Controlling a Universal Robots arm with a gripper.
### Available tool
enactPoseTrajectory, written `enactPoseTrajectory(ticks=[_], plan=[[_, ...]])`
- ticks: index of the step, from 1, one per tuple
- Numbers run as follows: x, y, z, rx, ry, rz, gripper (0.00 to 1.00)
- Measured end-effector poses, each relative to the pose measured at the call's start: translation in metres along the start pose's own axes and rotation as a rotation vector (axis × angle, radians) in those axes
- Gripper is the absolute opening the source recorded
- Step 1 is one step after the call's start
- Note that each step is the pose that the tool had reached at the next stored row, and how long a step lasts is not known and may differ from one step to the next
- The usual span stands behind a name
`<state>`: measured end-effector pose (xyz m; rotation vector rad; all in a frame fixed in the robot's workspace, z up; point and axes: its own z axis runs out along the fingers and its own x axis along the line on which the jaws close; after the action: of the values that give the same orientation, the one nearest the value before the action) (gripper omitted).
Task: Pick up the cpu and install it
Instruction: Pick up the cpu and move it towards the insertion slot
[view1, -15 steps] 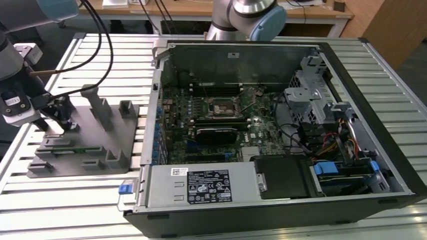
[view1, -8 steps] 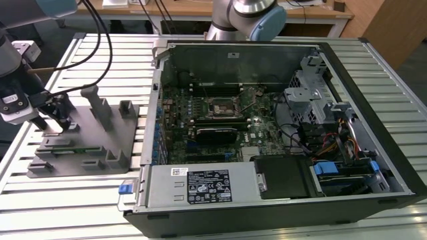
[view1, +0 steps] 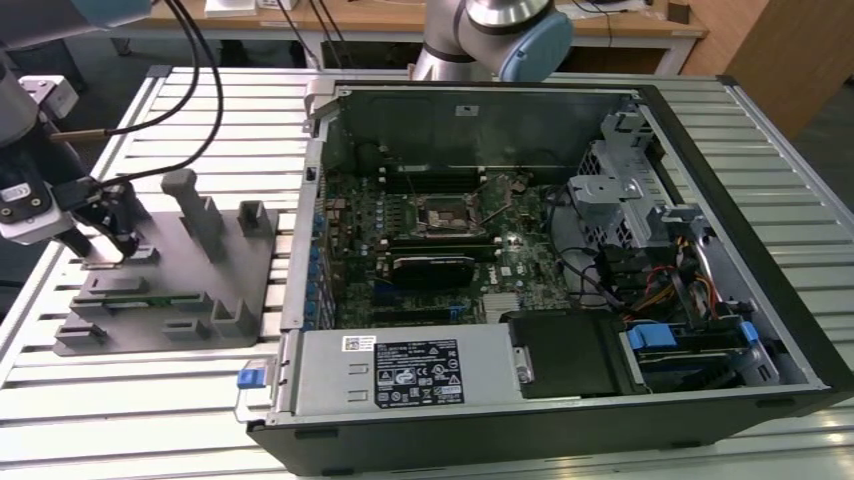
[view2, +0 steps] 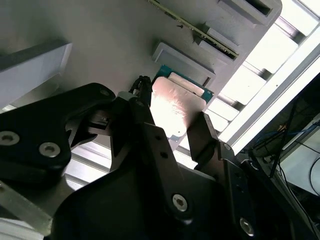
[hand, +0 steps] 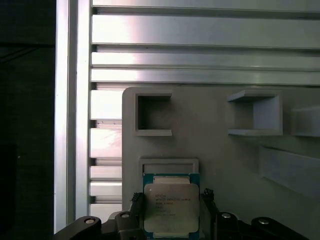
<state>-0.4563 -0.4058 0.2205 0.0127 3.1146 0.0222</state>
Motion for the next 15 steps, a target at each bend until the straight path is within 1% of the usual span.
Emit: enactPoseTrajectory(ticks=[5,15], plan=[[-0.0001,0.0001,-0.0040,-0.0008,0.0001,0.000,0.53],[-0.0002,0.0001,-0.0072,-0.0009,0.0001,0.000,0.53]])
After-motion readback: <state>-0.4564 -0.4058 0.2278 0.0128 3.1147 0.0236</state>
